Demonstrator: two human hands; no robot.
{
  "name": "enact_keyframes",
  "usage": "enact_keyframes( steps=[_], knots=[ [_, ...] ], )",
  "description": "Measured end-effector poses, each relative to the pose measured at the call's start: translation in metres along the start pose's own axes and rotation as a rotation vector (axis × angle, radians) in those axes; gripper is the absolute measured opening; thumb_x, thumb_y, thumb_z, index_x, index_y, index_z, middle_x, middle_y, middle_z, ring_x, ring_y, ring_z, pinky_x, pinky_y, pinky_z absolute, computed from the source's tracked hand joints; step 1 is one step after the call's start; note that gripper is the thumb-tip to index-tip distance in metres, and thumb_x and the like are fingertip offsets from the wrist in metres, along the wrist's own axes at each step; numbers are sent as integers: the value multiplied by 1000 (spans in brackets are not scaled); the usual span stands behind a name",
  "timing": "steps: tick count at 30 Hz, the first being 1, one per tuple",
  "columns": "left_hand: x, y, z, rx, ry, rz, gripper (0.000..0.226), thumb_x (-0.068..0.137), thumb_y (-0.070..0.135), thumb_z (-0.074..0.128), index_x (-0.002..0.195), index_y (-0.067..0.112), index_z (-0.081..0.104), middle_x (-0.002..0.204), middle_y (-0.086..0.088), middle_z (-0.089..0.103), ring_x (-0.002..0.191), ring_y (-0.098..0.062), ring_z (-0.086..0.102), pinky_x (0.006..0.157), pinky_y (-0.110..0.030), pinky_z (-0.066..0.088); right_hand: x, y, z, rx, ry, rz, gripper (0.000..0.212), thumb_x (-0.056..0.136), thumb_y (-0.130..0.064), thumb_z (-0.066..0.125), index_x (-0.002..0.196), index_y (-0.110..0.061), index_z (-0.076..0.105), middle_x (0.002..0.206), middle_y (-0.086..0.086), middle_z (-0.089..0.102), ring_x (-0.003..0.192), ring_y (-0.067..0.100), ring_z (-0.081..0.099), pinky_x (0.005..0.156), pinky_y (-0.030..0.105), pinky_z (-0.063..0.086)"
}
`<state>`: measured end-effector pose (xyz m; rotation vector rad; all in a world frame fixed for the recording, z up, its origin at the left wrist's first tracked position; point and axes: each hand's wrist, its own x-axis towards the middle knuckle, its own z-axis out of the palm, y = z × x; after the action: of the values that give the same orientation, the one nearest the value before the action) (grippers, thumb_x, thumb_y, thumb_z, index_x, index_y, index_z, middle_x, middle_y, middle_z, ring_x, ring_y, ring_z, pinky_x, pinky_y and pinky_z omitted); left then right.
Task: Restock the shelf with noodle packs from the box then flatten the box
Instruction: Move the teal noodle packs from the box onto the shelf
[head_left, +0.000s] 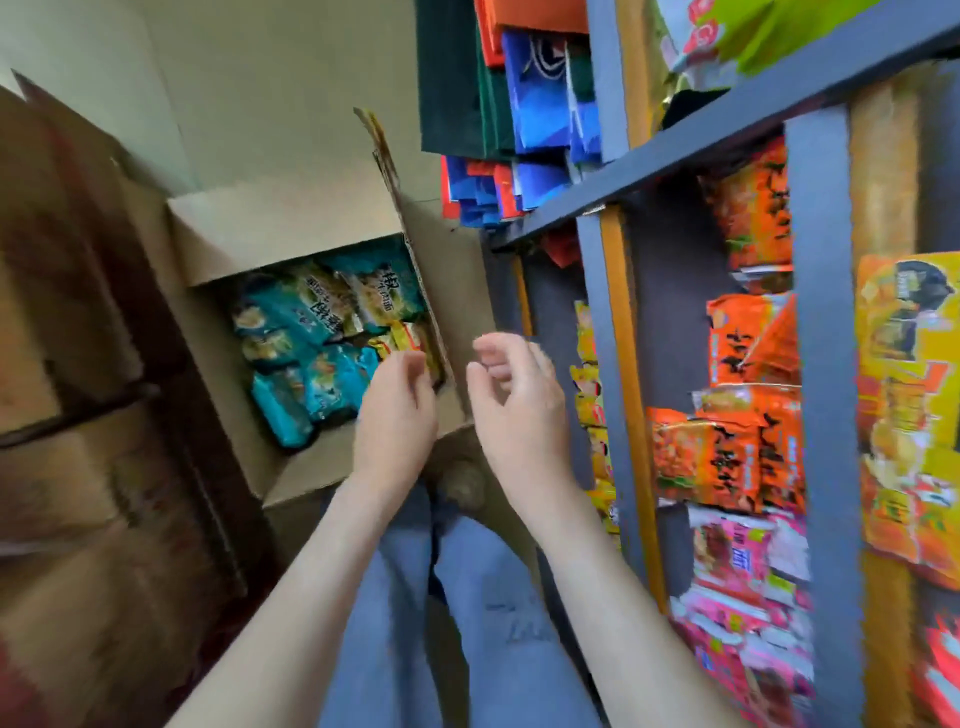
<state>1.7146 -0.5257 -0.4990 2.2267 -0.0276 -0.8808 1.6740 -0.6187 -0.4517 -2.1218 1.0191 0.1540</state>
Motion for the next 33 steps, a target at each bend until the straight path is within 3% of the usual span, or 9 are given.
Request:
enact_keyframes(
  steps=[6, 11, 14, 17, 20, 23, 26, 30, 33],
  knots=[
    [56, -121, 16, 20, -26, -439, 27, 93, 15, 48, 117, 7, 57, 117, -8, 61, 113, -25, 54, 95, -30, 38, 50, 39, 118, -6, -349, 224, 20, 92, -20, 54, 111, -19, 58, 107, -2, 58, 101, 17, 56, 91, 39, 49],
    [107, -203, 70, -322, -108, -708, 14, 81, 31, 55, 88, 21, 63, 107, -16, 68, 96, -26, 62, 97, -41, 45, 89, 85, 189, -42, -490, 303, 24, 94, -18, 52, 118, -16, 54, 116, 3, 58, 107, 18, 55, 94, 33, 47],
    [131, -225, 98, -341, -145, -806, 33, 78, 36, 55, 103, 16, 63, 119, -17, 63, 104, -30, 59, 96, -40, 44, 105, 118, 216, -83, -531, 345, 26, 93, -20, 53, 118, -17, 54, 119, 3, 57, 107, 19, 55, 88, 28, 44],
    [152, -245, 118, -144, -165, -833, 43, 91, 27, 50, 130, 10, 53, 127, -11, 58, 115, -30, 54, 99, -36, 43, 118, 150, 233, -129, -516, 367, 28, 92, -20, 55, 119, -16, 55, 119, 5, 58, 107, 21, 56, 93, 33, 46],
    [173, -268, 139, -80, -178, -812, 40, 92, 20, 48, 130, 8, 50, 126, -13, 57, 108, -29, 54, 91, -32, 42, 126, 180, 248, -117, -514, 377, 27, 92, -19, 56, 118, -17, 56, 118, 2, 57, 104, 17, 56, 89, 30, 49],
    [191, -289, 159, -2, -192, -793, 44, 95, 27, 50, 135, 10, 47, 130, -12, 55, 116, -30, 52, 85, -29, 38, 133, 201, 261, -164, -528, 372, 26, 91, -22, 56, 117, -22, 57, 119, -1, 56, 105, 16, 56, 90, 33, 49],
    [202, -302, 170, 38, -196, -797, 47, 92, 36, 55, 129, 7, 50, 123, -13, 59, 109, -30, 56, 79, -29, 39, 137, 213, 271, -204, -557, 381, 27, 92, -26, 54, 119, -25, 55, 121, -4, 54, 108, 16, 54, 88, 28, 45],
    [210, -312, 178, 104, -187, -665, 39, 88, 34, 57, 121, 14, 52, 112, -1, 61, 101, -26, 58, 72, -29, 37, 138, 214, 279, -161, -563, 401, 26, 92, -24, 53, 118, -22, 53, 121, 0, 50, 109, 19, 53, 94, 36, 46],
    [209, -303, 178, 159, -133, -629, 37, 82, 34, 57, 112, 13, 51, 103, -4, 62, 85, -23, 57, 64, -30, 40, 139, 206, 274, -142, -569, 364, 28, 92, -21, 51, 120, -18, 53, 121, 1, 50, 114, 21, 49, 98, 39, 43]
  ],
)
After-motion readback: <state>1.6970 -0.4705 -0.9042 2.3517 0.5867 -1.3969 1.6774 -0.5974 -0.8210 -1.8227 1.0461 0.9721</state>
